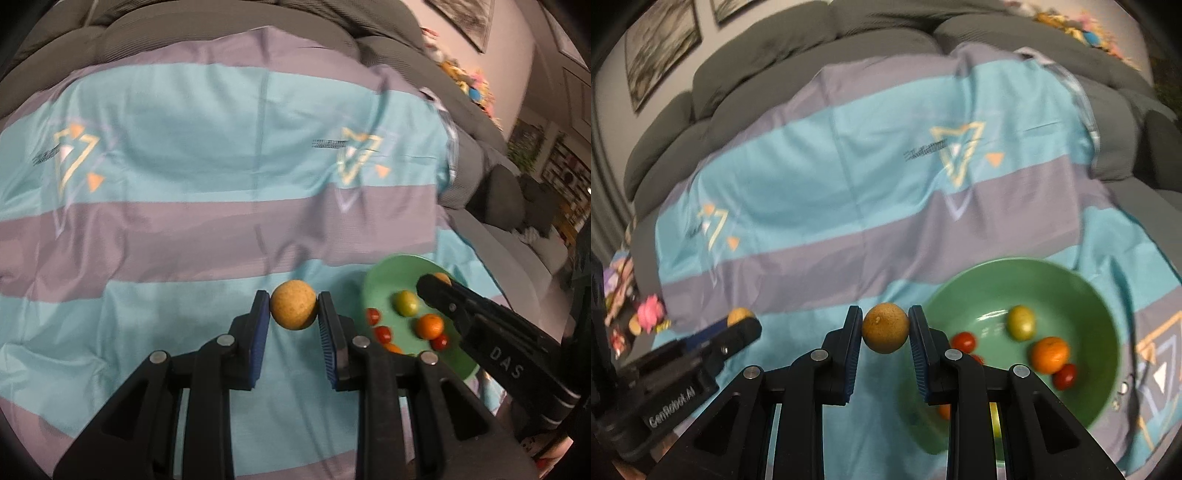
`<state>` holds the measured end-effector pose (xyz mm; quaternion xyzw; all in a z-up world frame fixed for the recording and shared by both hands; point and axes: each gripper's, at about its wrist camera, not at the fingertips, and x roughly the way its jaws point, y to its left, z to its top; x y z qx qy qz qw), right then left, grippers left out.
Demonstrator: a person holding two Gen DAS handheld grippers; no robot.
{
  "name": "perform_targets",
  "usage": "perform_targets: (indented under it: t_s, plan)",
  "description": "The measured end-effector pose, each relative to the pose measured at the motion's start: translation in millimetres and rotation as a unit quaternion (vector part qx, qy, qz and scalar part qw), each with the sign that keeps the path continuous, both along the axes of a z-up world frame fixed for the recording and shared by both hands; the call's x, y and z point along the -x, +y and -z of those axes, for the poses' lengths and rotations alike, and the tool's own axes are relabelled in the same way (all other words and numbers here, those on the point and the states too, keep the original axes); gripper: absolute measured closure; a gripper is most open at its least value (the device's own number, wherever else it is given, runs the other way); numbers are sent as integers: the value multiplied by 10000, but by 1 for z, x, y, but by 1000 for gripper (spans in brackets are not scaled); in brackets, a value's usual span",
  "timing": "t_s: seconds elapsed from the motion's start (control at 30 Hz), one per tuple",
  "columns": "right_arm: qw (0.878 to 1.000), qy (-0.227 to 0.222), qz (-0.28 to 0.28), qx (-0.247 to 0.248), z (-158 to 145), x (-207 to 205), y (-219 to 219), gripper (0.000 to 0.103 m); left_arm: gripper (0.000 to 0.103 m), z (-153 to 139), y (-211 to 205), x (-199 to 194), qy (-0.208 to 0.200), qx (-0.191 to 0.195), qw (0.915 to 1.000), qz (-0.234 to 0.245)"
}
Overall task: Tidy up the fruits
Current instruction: 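Carry both held yellow fruits over the green bowl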
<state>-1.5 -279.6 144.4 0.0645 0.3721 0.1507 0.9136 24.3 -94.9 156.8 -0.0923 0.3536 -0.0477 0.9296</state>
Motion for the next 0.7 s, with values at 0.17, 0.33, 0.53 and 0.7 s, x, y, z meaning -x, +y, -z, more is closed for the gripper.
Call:
perform_targets:
  t_s: [0.17,0.33,0.53,0.7]
  plan:
    - [9991,-47,419,-43,-3,0,-24,75,77,-1,-29,-8,-43,-7,9993,368]
    - [9967,-15,803,-128,-2,-3,-47,75,77,6,-57,-19,29,9,9974,715]
    - [9922,134,1228,-138,5,-8,-73,75,77,18,-82,-32,222,-13,9950,971]
    - [9884,328,1474,-134,15,-13,-87,75,77,32,-98,-40,416,-72,9920,1186]
